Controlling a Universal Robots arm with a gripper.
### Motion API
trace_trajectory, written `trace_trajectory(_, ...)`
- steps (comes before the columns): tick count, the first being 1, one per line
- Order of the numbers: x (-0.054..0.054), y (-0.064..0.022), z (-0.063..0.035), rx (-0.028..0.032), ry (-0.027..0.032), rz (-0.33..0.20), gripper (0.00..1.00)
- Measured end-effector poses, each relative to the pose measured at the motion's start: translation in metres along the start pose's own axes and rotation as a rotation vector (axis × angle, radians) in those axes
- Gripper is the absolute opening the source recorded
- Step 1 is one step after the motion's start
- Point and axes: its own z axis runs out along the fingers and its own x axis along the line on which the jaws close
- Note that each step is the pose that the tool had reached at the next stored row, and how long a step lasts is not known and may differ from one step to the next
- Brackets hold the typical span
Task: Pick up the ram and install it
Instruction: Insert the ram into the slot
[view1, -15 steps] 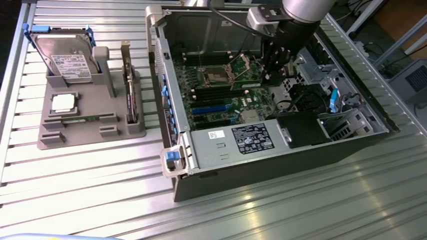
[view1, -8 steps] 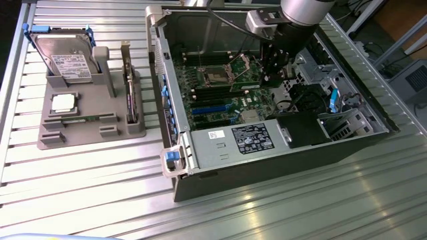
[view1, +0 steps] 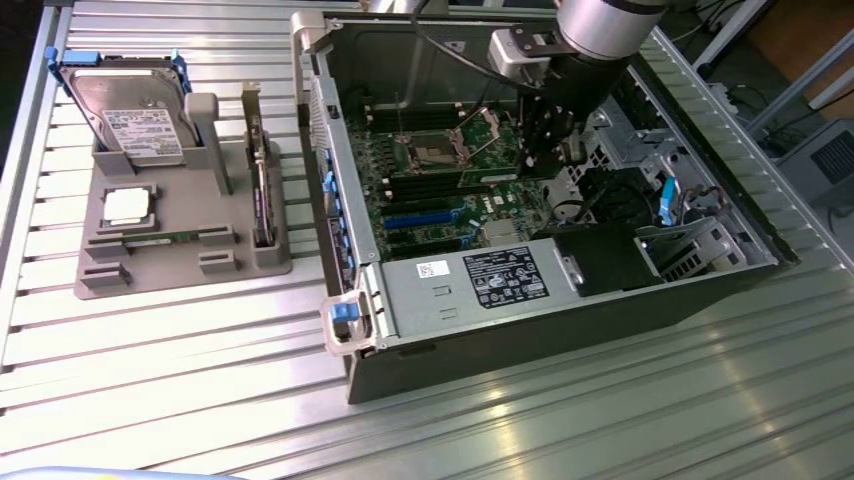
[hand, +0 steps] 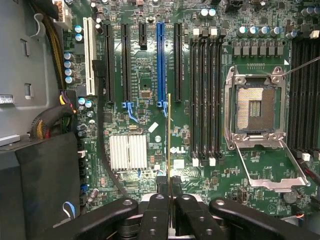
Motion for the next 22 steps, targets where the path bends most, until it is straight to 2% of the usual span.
trace_trajectory(7,0.000,0.0005,0.0114,0.0000,0.0001,0.000,0.12)
trace_trajectory(9,-0.002,0.0024,0.0120,0.0000,0.0001,0.000,0.12)
trace_trajectory(14,-0.004,0.0133,0.0170,0.0000,0.0001,0.000,0.12)
trace_trajectory(17,-0.005,0.0259,0.0215,0.0000,0.0000,0.000,0.12)
trace_trajectory(22,-0.007,0.0394,0.0268,0.0000,0.0000,0.000,0.12)
